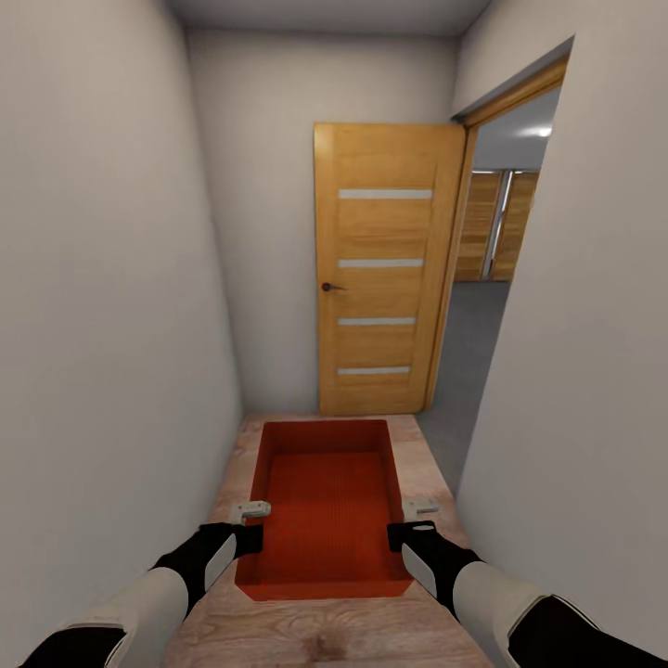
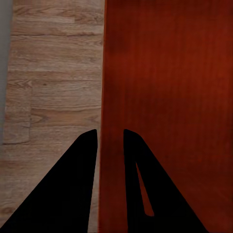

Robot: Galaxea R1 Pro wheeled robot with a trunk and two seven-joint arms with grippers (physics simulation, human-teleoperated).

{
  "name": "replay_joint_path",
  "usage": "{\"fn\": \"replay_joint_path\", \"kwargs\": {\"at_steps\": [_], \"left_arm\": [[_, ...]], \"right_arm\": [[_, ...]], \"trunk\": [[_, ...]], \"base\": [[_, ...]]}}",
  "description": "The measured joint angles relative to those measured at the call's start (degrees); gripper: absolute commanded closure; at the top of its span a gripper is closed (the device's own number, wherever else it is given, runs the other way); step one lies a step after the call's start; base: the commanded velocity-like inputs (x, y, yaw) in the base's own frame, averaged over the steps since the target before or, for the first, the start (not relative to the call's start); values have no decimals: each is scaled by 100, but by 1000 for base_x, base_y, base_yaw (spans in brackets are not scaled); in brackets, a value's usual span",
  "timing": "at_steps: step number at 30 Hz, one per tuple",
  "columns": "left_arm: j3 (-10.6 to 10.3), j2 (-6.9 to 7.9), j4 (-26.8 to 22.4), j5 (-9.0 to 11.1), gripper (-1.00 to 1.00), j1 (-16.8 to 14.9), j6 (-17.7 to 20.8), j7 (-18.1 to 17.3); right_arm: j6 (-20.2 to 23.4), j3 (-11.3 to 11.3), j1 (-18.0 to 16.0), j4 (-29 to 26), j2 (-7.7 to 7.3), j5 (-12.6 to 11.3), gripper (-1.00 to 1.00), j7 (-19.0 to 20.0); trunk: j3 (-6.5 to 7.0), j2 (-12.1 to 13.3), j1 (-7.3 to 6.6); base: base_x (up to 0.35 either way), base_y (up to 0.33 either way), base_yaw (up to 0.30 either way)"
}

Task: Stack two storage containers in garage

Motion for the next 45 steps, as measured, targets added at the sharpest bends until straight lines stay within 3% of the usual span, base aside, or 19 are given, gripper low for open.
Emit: {"fn": "replay_joint_path", "kwargs": {"at_steps": [45], "left_arm": [[-3, 0, 11, 18, 100, 1, -26, -4]], "right_arm": [[-3, -15, -1, -9, -1, 43, 100, -5]], "trunk": [[0, 0, 0]], "base": [[323, 3, 0]]}}
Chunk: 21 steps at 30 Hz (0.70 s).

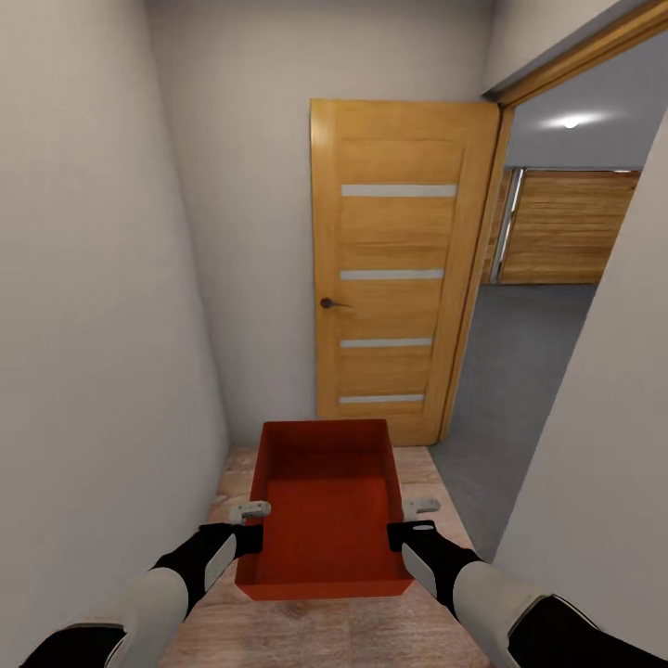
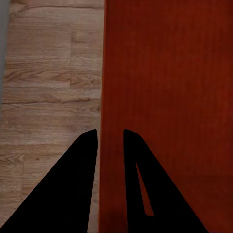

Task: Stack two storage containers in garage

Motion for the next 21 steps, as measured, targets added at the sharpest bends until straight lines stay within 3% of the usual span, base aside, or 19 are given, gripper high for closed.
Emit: {"fn": "replay_joint_path", "kwargs": {"at_steps": [21], "left_arm": [[6, 0, 0, -9, 100, 0, -5, -4]], "right_arm": [[-5, -6, 0, 0, 1, 6, 100, 0]], "trunk": [[0, 0, 0]], "base": [[323, 0, 0]]}}
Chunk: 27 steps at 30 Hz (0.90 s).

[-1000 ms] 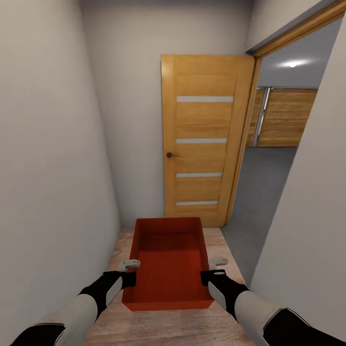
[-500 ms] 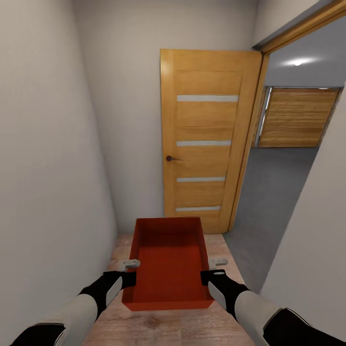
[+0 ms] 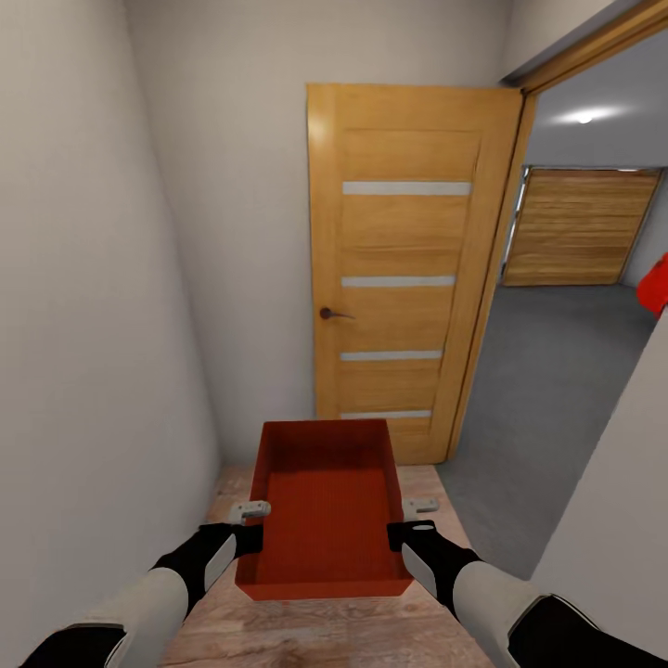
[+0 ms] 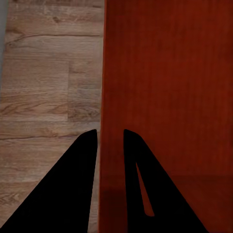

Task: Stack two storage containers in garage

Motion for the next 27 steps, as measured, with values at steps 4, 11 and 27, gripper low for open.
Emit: {"fn": "replay_joint_path", "kwargs": {"at_steps": [4, 11, 27], "left_arm": [[1, -1, 2, -1, 100, -1, -1, 0], [18, -1, 2, -20, 100, -1, -2, -5], [27, 5, -9, -31, 100, 0, 29, -12]], "right_arm": [[0, -1, 1, -1, -1, 0, 100, 0], [0, -1, 1, -2, 1, -1, 100, -5], [20, -14, 0, 0, 7, 6, 100, -6]], "trunk": [[0, 0, 0], [0, 0, 0], [0, 1, 3]], "base": [[323, 0, -130], [308, 0, -232], [73, 0, -60]]}}
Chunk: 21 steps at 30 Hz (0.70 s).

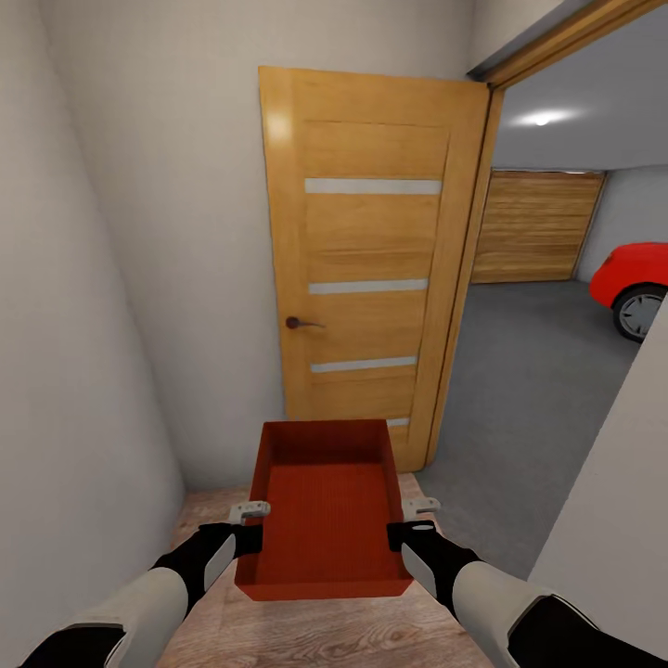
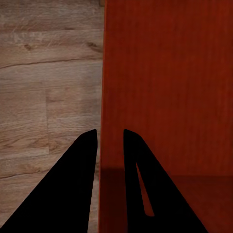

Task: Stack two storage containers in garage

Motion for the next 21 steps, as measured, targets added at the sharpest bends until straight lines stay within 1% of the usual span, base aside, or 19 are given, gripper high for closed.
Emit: {"fn": "replay_joint_path", "kwargs": {"at_steps": [9, 12, 16, 21], "left_arm": [[4, -3, 0, -7, 100, -1, -1, 3], [-25, -5, 1, 29, 100, 0, -2, 17], [-23, -5, 4, 25, 100, 0, -5, 14], [-20, -6, 10, 22, 100, -1, -10, 12]], "right_arm": [[-1, 0, 0, 0, -2, 0, 100, 0], [-2, 5, 0, 0, -7, -4, 100, 9], [-1, 6, 0, -1, -7, -4, 100, 9], [-1, 7, 2, -2, -8, -4, 100, 7]], "trunk": [[0, 0, 0], [0, 0, -2], [0, -1, -3], [0, -1, -3]], "base": [[13, 4, 0], [199, 86, 0], [275, 144, -17], [294, 161, -176]]}}
